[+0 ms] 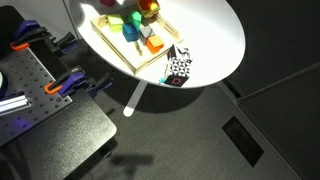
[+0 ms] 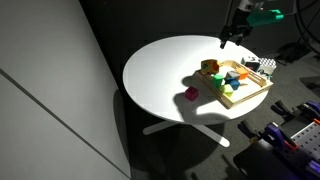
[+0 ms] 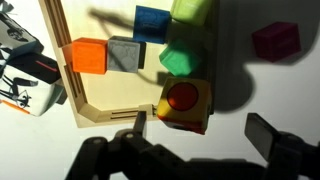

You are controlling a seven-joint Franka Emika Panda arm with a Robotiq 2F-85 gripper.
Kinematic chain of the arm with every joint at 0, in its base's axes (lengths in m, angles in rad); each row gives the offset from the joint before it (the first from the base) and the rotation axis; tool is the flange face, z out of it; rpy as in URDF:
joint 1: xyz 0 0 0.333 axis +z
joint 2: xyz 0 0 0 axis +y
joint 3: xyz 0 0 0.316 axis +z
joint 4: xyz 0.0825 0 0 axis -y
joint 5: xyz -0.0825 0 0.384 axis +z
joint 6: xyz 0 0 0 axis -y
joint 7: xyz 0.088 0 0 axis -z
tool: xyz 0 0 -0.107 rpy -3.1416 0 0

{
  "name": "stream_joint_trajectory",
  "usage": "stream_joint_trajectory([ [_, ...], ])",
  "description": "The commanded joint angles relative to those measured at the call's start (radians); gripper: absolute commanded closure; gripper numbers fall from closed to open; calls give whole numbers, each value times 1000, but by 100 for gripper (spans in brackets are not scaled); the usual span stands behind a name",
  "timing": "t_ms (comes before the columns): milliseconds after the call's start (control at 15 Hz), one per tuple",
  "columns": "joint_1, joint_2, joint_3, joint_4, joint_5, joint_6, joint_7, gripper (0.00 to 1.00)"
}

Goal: Remove the plush box from the box

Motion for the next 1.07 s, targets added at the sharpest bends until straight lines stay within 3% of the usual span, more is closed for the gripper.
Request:
stream_joint_trajectory([
  [0,1,100,13,66,12,72,-3,0],
  [1000,22,338,23,245,-15,102,29,0],
])
